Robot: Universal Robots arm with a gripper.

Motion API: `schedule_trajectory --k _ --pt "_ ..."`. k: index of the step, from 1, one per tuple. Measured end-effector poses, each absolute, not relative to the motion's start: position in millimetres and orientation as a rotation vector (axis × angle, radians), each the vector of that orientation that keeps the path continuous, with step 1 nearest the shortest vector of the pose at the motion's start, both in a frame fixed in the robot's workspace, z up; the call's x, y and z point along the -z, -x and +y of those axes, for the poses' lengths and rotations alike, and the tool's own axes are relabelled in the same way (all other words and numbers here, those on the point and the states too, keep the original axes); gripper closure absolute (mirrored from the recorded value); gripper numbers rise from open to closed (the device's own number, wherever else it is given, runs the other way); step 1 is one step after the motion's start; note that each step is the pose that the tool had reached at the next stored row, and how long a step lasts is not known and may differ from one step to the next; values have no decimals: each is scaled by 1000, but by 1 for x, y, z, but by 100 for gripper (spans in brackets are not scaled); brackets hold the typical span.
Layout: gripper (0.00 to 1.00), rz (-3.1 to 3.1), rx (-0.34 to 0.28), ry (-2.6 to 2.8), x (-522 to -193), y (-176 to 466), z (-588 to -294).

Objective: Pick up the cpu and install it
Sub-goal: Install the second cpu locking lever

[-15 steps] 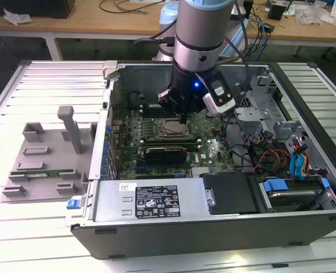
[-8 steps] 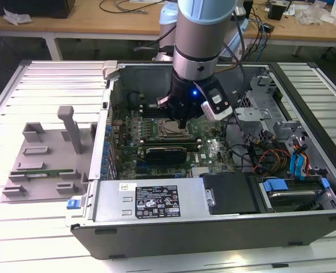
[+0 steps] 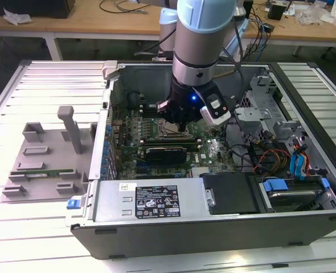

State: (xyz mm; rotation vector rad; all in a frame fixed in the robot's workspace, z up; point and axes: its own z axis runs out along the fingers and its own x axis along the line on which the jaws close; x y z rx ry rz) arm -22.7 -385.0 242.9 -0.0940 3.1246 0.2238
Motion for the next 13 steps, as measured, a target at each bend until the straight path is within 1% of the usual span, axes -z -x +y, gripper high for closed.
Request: schedule_trajectory --k 13 --pt "89 3124 -225 94 -227 51 -385"
